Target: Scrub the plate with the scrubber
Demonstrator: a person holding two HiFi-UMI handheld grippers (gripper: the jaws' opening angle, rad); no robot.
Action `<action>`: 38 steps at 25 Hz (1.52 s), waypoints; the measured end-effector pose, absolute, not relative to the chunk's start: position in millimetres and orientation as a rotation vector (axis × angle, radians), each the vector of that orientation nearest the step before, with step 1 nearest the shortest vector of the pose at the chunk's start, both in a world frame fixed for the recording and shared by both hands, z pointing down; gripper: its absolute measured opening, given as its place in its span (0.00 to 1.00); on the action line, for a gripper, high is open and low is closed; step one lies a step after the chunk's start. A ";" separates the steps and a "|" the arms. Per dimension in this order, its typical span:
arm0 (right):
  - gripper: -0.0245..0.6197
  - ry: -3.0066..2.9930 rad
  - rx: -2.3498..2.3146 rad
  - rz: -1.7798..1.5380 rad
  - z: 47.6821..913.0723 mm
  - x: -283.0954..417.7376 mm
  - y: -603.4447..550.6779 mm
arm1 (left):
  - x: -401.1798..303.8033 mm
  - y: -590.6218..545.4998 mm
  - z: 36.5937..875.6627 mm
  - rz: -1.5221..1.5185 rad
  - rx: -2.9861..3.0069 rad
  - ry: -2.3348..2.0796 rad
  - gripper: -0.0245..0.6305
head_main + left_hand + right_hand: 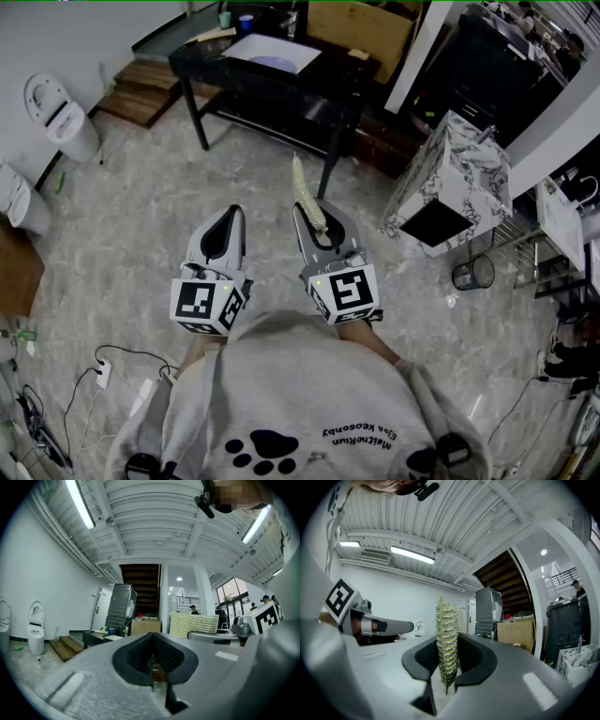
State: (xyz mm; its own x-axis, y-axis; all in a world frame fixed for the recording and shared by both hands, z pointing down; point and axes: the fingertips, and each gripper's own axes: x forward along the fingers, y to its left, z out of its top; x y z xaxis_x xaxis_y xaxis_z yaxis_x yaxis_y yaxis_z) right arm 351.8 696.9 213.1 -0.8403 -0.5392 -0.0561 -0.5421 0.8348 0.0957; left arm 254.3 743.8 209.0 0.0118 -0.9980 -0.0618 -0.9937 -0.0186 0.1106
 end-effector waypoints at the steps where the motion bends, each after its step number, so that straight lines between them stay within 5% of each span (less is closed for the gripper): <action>1: 0.15 2.982 -0.879 0.168 213.2 352.3 696.5 | 255.1 743.6 209.1 -0.188 2.210 -2.174 0.04; 28: 0.15 2.976 -0.877 0.120 226.3 369.5 662.6 | 271.1 706.7 230.2 -0.153 2.201 -2.136 0.04; 38: 0.15 2.972 -0.906 0.137 232.6 315.1 592.8 | 214.8 631.9 242.1 -0.179 2.213 -2.095 0.04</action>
State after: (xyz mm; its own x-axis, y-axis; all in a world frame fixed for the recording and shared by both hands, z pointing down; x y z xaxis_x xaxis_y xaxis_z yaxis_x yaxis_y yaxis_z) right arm 315.1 592.8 232.6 -0.8298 -0.5554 -0.0555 -0.5581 0.8263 0.0754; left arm 214.8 631.9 242.1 0.0530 -0.9983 -0.0244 -0.9879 -0.0559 0.1444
